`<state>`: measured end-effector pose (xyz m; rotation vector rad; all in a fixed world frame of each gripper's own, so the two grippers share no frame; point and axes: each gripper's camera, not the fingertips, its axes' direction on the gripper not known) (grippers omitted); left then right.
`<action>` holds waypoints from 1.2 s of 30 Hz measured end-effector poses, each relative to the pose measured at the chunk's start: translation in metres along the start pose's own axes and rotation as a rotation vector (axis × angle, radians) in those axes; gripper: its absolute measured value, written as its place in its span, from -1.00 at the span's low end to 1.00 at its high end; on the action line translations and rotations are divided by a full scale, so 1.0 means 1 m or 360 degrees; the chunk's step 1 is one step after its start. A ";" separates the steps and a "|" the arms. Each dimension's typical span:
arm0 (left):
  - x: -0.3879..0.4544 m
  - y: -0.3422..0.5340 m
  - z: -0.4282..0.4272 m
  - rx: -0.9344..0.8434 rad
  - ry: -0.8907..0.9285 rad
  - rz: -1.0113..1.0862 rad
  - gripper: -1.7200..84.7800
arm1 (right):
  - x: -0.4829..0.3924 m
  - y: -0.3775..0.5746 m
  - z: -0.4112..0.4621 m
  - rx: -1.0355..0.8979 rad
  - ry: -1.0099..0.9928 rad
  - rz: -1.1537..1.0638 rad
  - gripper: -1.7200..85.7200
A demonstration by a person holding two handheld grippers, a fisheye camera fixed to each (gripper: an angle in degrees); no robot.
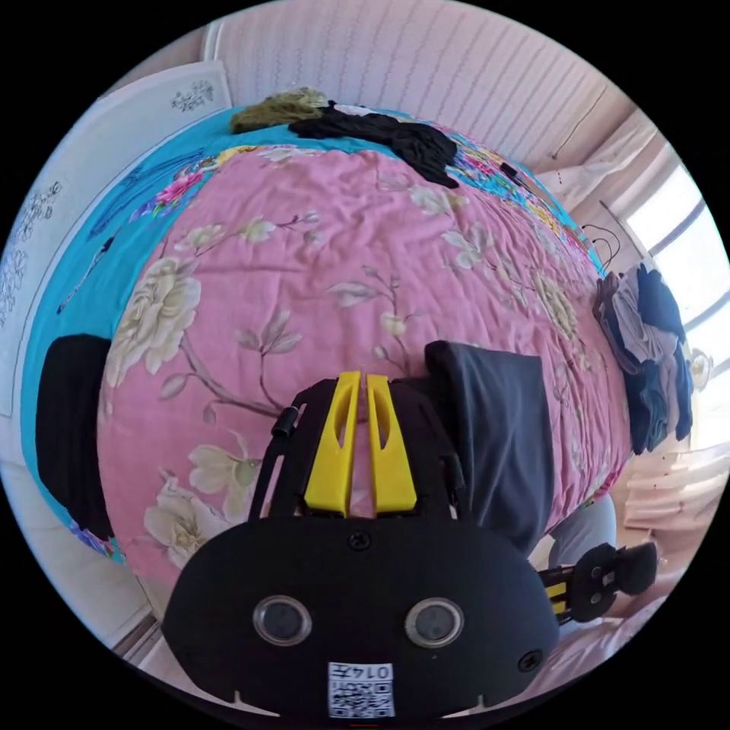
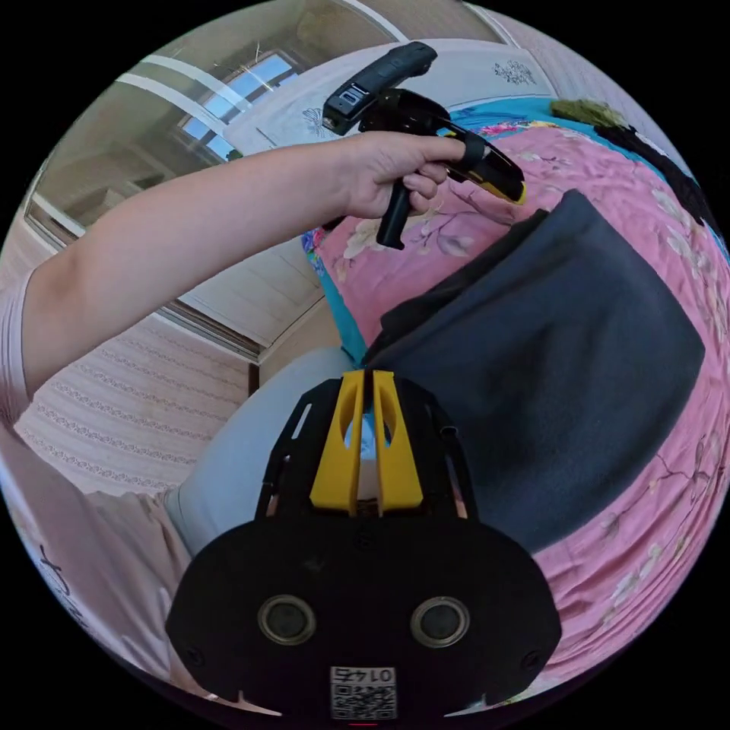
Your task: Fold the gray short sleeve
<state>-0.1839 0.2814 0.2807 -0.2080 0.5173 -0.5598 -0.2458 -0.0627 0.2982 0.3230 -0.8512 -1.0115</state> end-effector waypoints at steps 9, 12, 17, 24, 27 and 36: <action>-0.017 0.140 -0.084 0.0219 0.0257 0.0143 -0.92 | 0.030 -0.062 -0.056 0.0207 0.0151 -0.0145 -0.80; -0.004 0.181 -0.085 0.0156 0.0312 0.0226 -0.82 | 0.064 -0.116 -0.052 0.0223 0.0404 -0.0065 -0.75; 0.012 0.192 -0.065 -0.0088 0.0063 0.0315 -0.85 | 0.100 -0.200 0.013 0.0021 0.0628 0.0021 -0.86; -0.002 0.208 -0.111 -0.0073 0.0153 0.0420 -0.97 | 0.080 -0.242 0.032 -0.0012 0.0579 -0.0182 -0.95; -0.005 0.217 -0.125 -0.0111 0.0083 0.0472 -0.98 | 0.078 -0.263 0.042 -0.0008 0.0460 -0.0191 -0.93; -0.033 0.231 -0.135 -0.0140 -0.0116 0.0400 -0.87 | 0.090 -0.306 0.073 -0.0140 0.0588 -0.0341 -0.65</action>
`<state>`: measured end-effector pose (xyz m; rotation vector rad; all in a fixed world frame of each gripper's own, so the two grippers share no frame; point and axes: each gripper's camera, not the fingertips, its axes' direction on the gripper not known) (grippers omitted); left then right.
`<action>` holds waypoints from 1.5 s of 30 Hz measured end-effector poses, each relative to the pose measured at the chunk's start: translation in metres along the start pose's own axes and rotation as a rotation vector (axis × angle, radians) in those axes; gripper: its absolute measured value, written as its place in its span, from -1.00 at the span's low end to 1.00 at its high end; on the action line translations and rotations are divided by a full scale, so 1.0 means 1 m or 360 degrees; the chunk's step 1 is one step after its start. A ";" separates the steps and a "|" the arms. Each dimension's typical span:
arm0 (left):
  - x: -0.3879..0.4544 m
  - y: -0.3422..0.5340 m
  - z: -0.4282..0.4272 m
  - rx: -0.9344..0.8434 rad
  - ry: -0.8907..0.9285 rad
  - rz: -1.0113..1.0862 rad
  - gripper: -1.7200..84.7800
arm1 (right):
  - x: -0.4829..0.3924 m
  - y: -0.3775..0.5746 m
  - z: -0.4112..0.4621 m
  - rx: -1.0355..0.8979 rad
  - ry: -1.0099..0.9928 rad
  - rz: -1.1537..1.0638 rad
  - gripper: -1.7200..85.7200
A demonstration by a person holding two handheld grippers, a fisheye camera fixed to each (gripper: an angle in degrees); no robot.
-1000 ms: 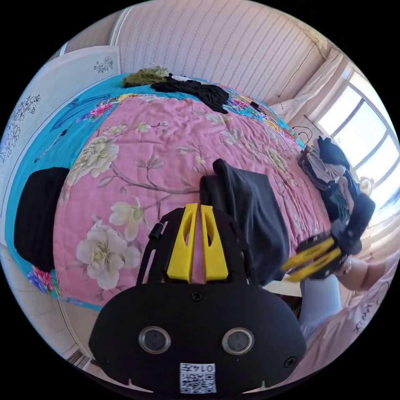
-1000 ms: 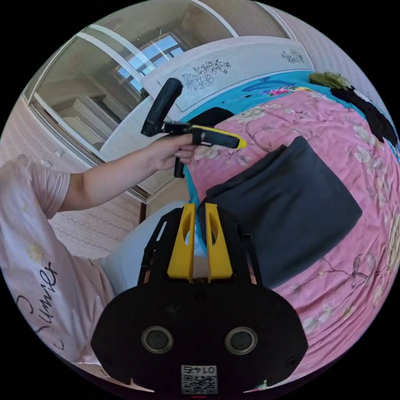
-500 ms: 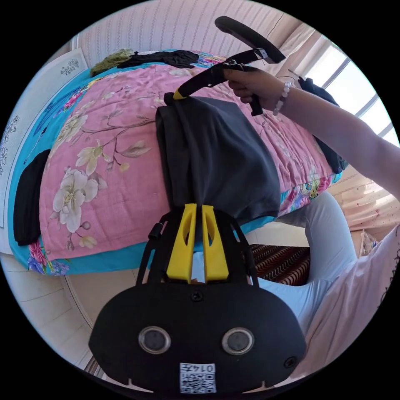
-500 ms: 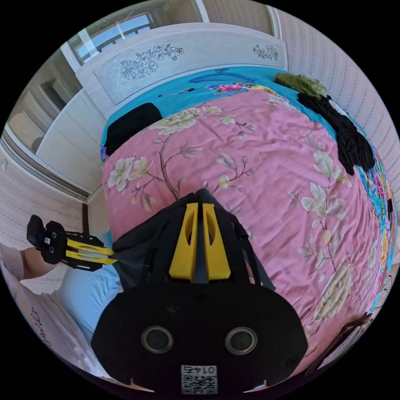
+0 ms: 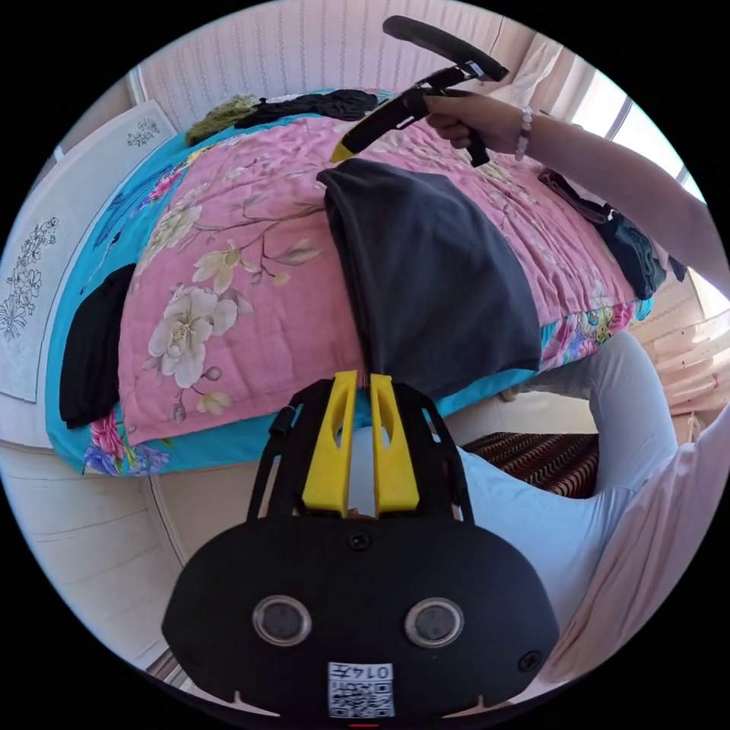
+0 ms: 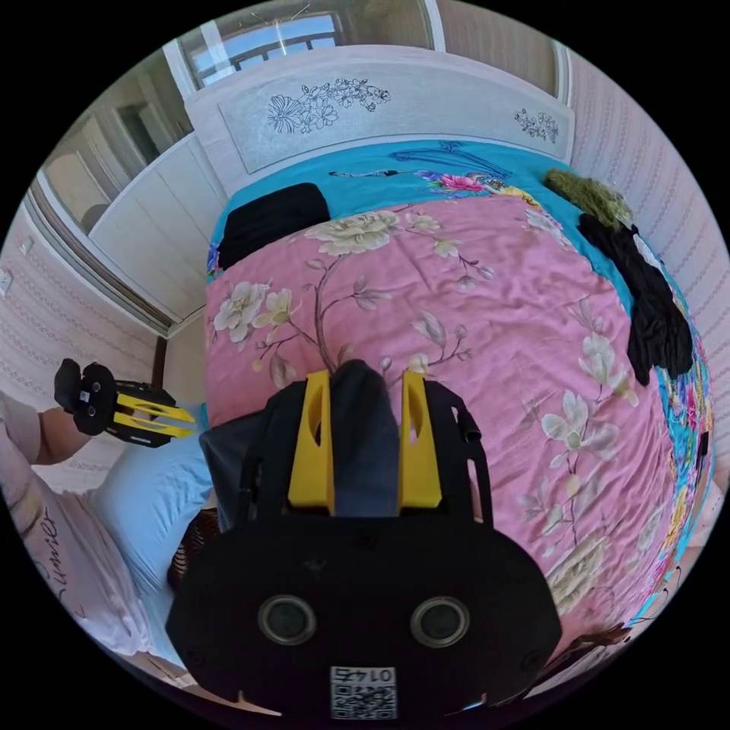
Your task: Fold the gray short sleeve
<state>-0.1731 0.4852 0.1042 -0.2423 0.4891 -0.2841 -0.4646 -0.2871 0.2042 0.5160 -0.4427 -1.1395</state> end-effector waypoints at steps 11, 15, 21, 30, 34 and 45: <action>-0.032 0.003 0.008 -0.0008 0.0283 -0.0142 -0.72 | -0.003 -0.045 0.091 -0.0363 -0.0053 -0.0134 -0.75; -0.039 0.010 0.000 0.0010 0.0290 -0.0156 -0.76 | -0.008 -0.051 0.092 -0.0374 -0.0045 -0.0213 -0.81; -0.033 0.018 -0.011 0.0020 0.0210 -0.0014 -0.96 | -0.007 -0.052 0.085 -0.0321 -0.0022 -0.0215 -0.81; -0.031 0.024 -0.025 -0.0002 0.0091 0.0043 -0.94 | -0.001 -0.058 0.092 -0.0324 -0.0014 -0.0203 -0.81; -0.051 0.028 -0.029 -0.0009 0.0248 -0.0026 -0.91 | 0.006 -0.060 0.099 -0.0330 -0.0045 -0.0157 -0.79; -0.056 0.034 -0.046 -0.0010 0.0208 0.0031 -0.87 | 0.015 -0.062 0.104 -0.0279 -0.0032 -0.0105 -0.75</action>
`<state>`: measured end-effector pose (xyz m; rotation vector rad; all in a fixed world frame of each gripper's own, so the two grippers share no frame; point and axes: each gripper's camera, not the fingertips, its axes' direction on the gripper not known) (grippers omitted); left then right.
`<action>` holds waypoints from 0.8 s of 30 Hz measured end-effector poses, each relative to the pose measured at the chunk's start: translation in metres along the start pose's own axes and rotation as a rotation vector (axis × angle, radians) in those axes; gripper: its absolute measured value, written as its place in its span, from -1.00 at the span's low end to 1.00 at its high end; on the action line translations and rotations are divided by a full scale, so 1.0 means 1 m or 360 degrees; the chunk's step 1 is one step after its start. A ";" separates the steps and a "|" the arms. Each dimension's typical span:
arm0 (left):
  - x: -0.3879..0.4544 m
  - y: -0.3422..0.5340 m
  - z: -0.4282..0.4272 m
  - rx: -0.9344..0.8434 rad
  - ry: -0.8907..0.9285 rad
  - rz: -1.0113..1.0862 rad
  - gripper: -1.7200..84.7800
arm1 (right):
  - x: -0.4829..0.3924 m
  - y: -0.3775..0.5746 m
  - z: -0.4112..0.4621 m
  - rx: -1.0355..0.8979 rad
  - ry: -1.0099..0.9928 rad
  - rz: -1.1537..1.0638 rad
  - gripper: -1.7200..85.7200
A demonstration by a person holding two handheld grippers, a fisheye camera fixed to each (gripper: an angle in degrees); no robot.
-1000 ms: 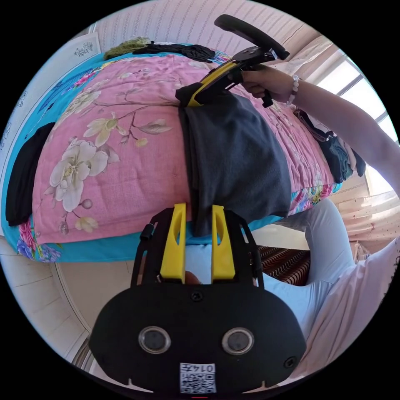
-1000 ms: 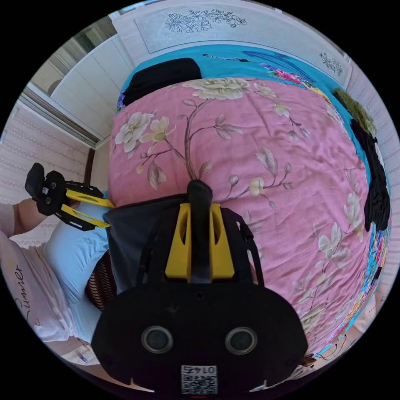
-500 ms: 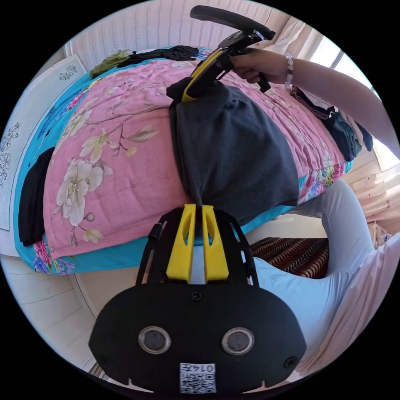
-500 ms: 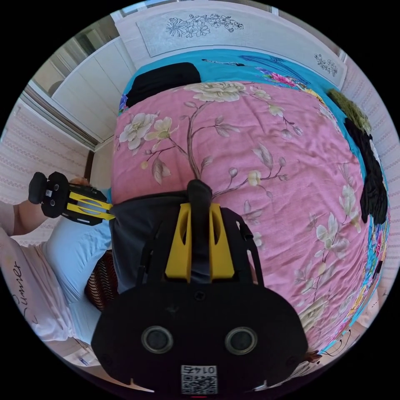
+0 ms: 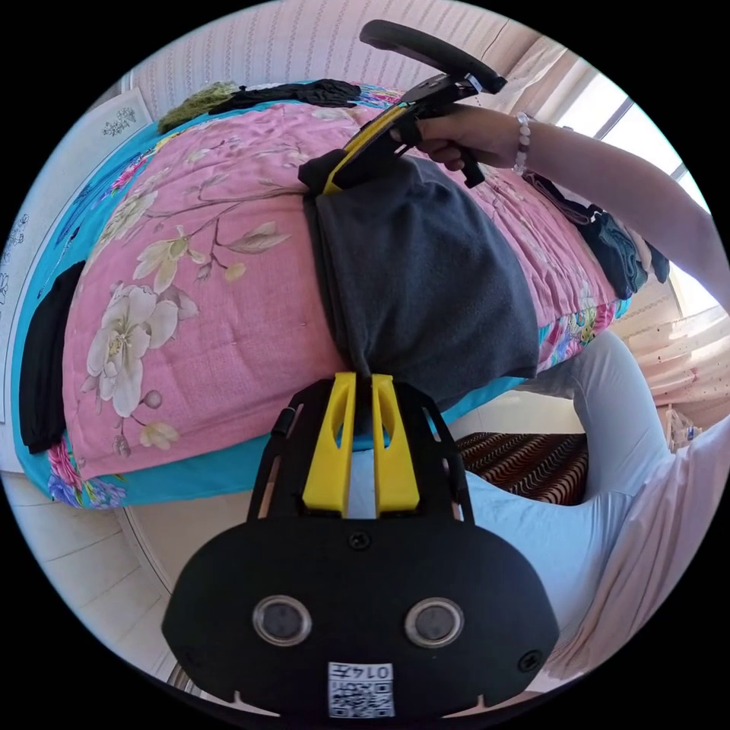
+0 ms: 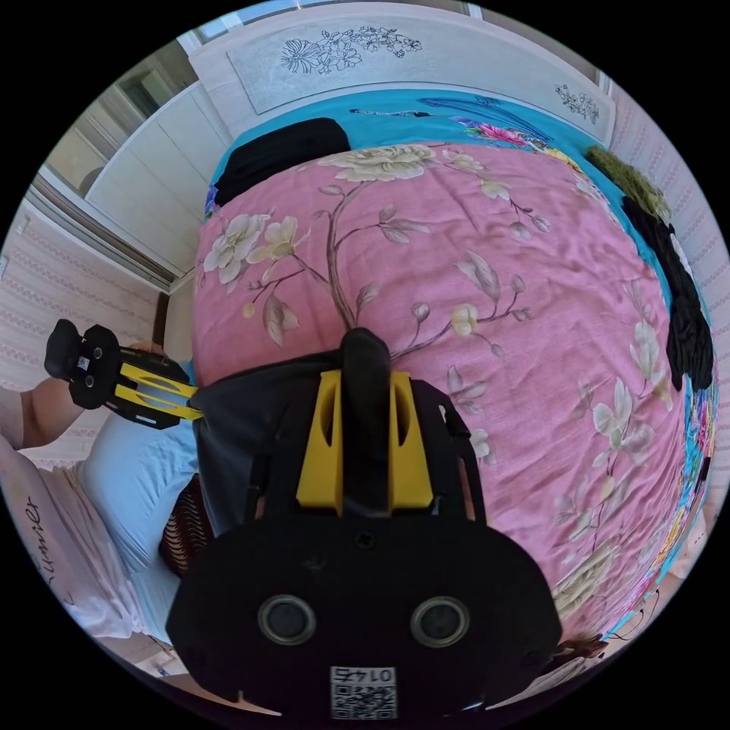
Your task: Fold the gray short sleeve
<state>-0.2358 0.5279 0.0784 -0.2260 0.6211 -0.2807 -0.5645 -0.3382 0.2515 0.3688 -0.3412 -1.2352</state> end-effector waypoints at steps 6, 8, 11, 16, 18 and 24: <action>0.000 0.004 -0.009 -0.0004 -0.0017 0.0016 -0.87 | 0.001 0.001 -0.006 -0.0015 0.0002 -0.0018 -0.74; 0.000 0.006 -0.013 -0.0006 -0.0033 0.0029 -0.87 | -0.001 0.004 -0.010 0.0005 0.0019 -0.0037 -0.74; -0.001 0.008 -0.017 -0.0005 -0.0037 0.0025 -0.89 | 0.002 0.008 -0.014 0.0027 -0.0011 -0.0005 -0.74; -0.004 0.011 -0.023 -0.0008 -0.0028 0.0000 -0.93 | 0.001 0.014 -0.023 0.0016 -0.0033 -0.0004 -0.76; -0.004 0.012 -0.026 -0.0009 -0.0017 0.0010 -0.95 | -0.003 0.017 -0.027 0.0012 -0.0006 -0.0039 -0.78; -0.003 0.026 -0.050 0.0088 0.0045 -0.0041 -0.97 | -0.021 0.035 -0.069 0.0052 0.0110 -0.0161 -0.82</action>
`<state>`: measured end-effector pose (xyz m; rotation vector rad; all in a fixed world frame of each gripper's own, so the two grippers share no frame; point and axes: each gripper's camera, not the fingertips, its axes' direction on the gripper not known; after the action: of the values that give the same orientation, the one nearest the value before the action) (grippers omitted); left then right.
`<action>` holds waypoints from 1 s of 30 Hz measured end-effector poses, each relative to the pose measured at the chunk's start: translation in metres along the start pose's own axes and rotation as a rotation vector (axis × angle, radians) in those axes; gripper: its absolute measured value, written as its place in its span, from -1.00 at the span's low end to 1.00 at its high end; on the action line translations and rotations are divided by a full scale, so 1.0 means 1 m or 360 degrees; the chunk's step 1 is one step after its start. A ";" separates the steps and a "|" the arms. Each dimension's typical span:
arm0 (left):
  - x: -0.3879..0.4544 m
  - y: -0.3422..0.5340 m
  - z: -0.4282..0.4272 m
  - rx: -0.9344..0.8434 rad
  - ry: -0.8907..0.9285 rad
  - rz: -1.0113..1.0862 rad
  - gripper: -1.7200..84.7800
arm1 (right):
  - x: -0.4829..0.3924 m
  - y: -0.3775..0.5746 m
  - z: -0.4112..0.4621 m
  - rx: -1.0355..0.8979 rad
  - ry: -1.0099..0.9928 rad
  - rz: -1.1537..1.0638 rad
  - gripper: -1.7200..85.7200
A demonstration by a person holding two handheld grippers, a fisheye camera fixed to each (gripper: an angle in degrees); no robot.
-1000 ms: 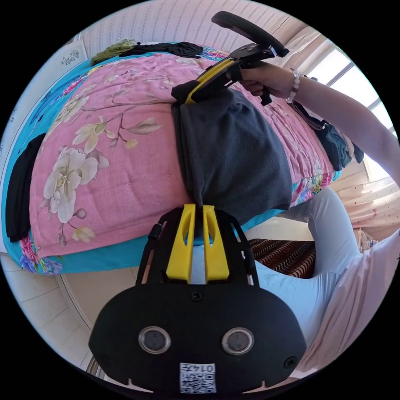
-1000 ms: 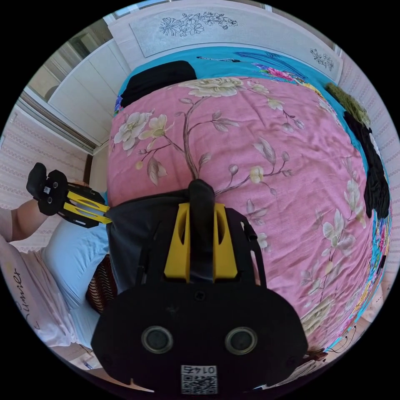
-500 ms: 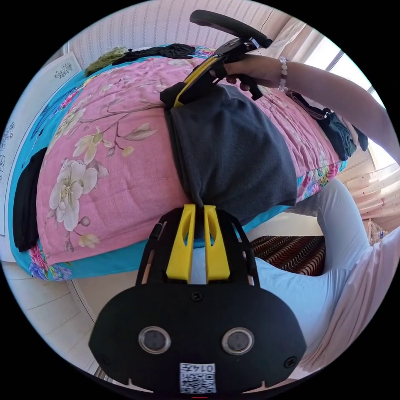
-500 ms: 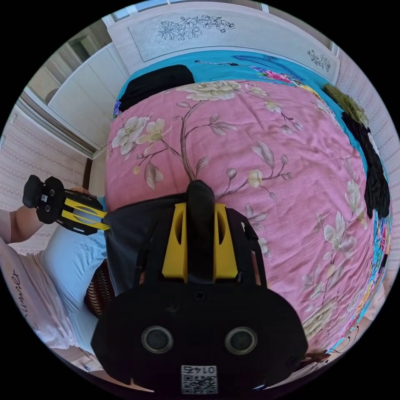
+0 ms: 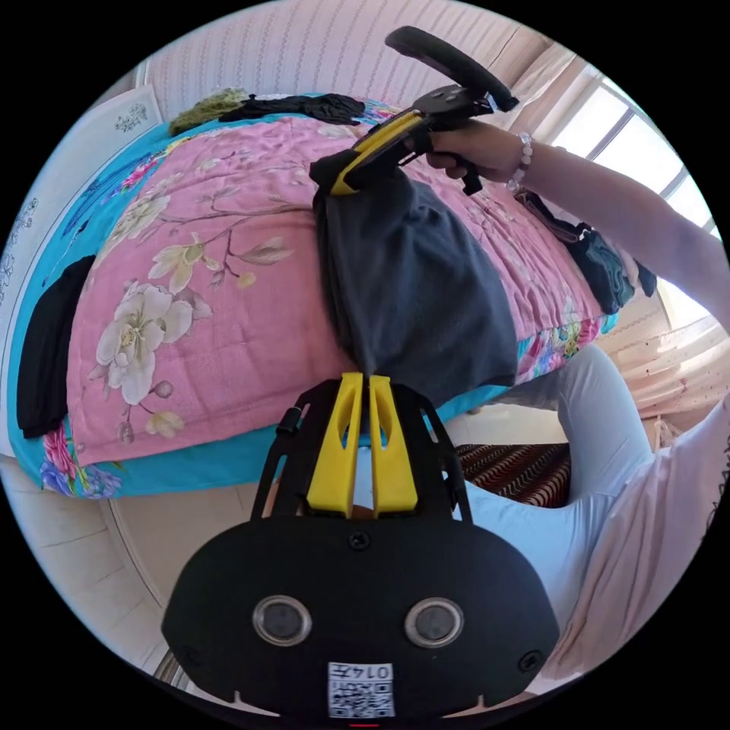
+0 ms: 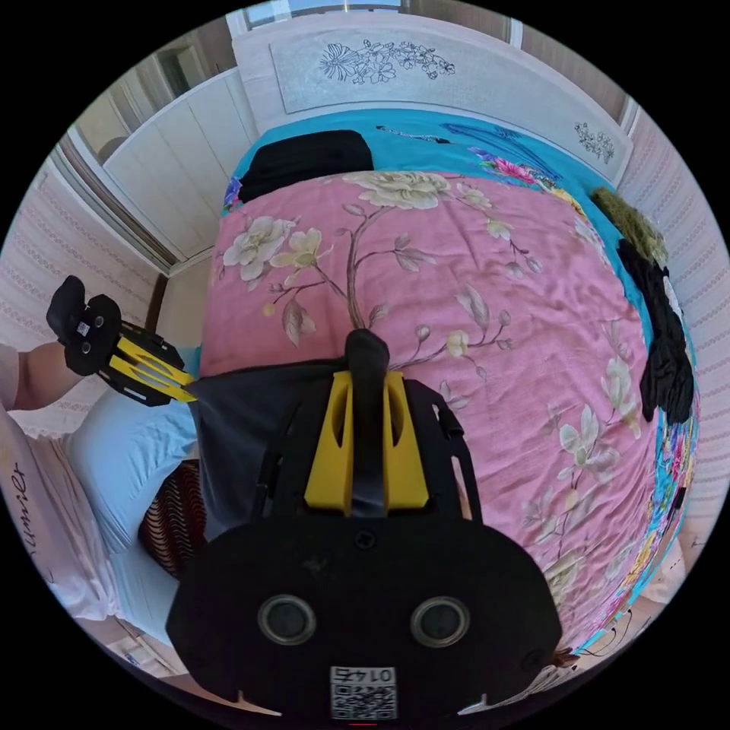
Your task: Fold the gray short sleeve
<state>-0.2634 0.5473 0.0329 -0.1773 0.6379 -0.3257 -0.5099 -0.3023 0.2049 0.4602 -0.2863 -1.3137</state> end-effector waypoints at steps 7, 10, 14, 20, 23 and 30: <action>0.003 0.041 -0.088 0.0421 0.0027 -0.0189 -0.98 | -0.025 0.019 -0.113 0.0367 -0.0049 -0.0121 -0.82; -0.011 0.059 -0.125 0.0484 -0.0133 -0.0277 -0.98 | -0.034 -0.004 -0.153 0.0495 -0.0139 -0.0205 -0.82; -0.068 0.080 -0.177 0.0550 -0.0300 -0.0449 -0.97 | -0.049 -0.095 -0.182 0.0576 -0.0232 -0.0366 -0.82; -0.227 0.087 -0.190 0.0458 -0.0666 -0.0891 -0.92 | -0.039 -0.286 -0.133 0.0294 -0.0169 -0.0126 -0.73; -0.277 0.106 -0.161 0.0446 -0.0400 -0.1133 -0.86 | -0.027 -0.288 -0.095 0.0063 -0.0540 -0.0136 -0.70; -0.171 0.111 -0.118 0.0412 -0.0645 -0.0776 -0.83 | -0.006 -0.112 -0.122 0.0287 -0.0434 -0.0045 -0.76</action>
<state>-0.4376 0.7033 0.0057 -0.1428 0.1392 -0.8140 -0.5523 -0.2969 0.0449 0.4370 -0.6314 -1.3849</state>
